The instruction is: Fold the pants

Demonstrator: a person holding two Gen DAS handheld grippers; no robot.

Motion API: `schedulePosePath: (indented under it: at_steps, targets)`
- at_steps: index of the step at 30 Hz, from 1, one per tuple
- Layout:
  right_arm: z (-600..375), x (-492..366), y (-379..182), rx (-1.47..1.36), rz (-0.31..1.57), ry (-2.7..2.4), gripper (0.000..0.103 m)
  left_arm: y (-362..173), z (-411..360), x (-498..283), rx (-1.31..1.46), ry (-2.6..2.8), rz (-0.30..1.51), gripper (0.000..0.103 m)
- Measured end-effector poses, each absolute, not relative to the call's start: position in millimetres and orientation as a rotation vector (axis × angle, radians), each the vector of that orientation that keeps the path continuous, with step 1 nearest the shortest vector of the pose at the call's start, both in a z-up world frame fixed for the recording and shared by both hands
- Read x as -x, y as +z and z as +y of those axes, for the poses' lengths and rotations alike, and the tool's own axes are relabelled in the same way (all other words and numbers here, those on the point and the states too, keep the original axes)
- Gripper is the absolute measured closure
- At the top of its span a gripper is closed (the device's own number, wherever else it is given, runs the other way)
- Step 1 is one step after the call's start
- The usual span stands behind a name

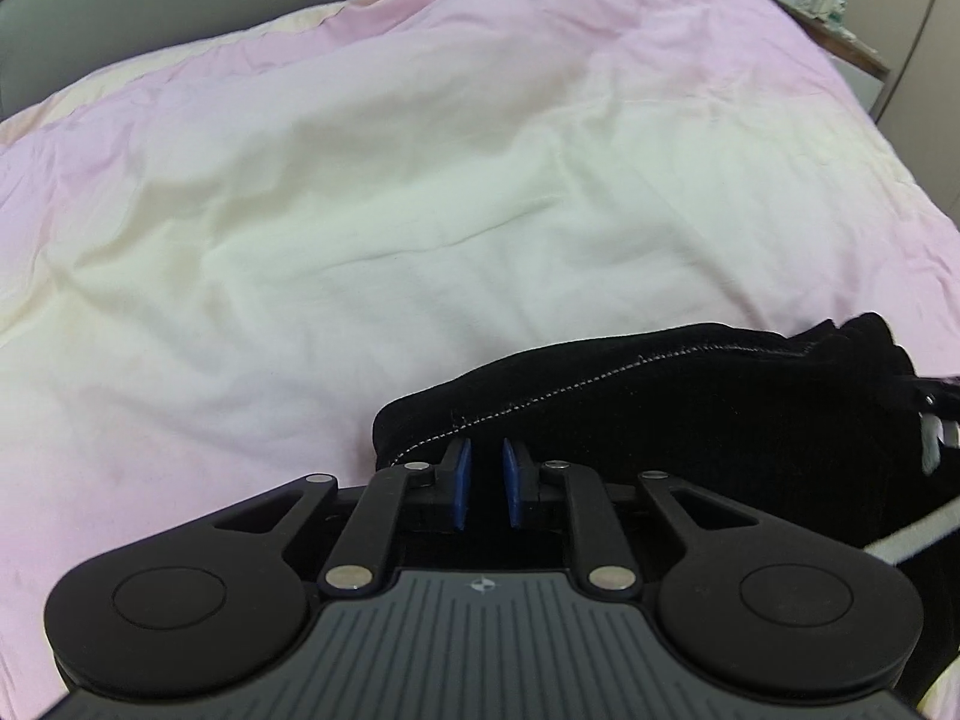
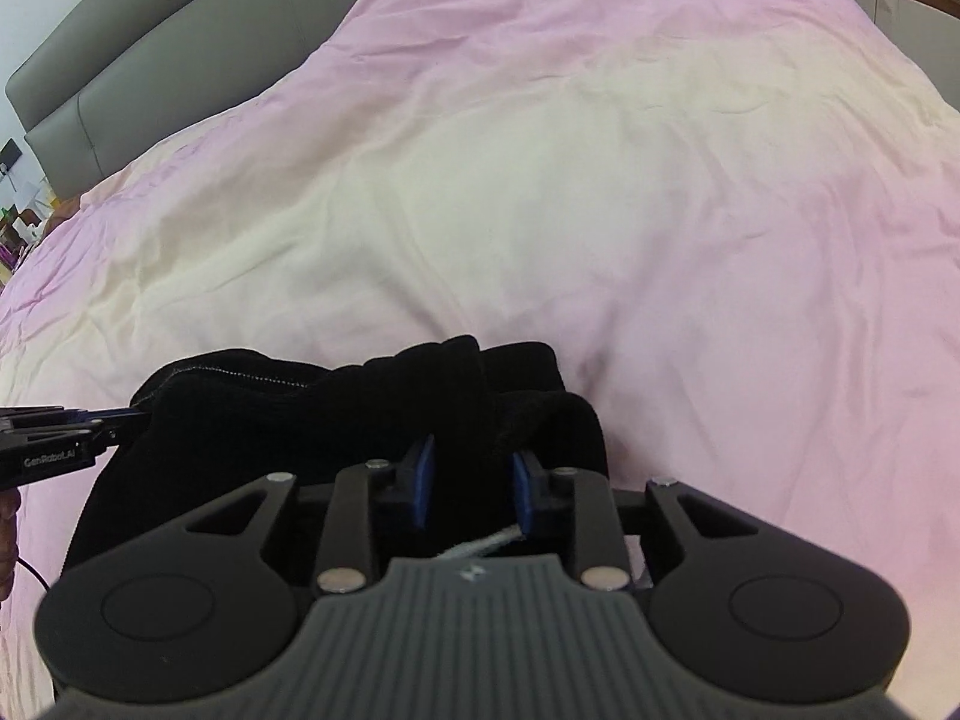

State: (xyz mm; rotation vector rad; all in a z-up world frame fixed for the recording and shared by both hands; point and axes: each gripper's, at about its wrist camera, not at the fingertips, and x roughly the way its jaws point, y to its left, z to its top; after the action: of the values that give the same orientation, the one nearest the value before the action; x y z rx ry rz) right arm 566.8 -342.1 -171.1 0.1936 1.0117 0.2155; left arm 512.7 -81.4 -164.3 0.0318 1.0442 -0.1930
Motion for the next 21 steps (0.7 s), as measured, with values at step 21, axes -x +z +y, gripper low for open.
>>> schedulePosePath:
  at_steps: [21]
  targets:
    - [-374.8, -430.6, -163.4, -0.215, 0.976, 0.213, 0.064, -178.0, -115.6, -362.9, -0.328, -0.277, 1.074, 0.095]
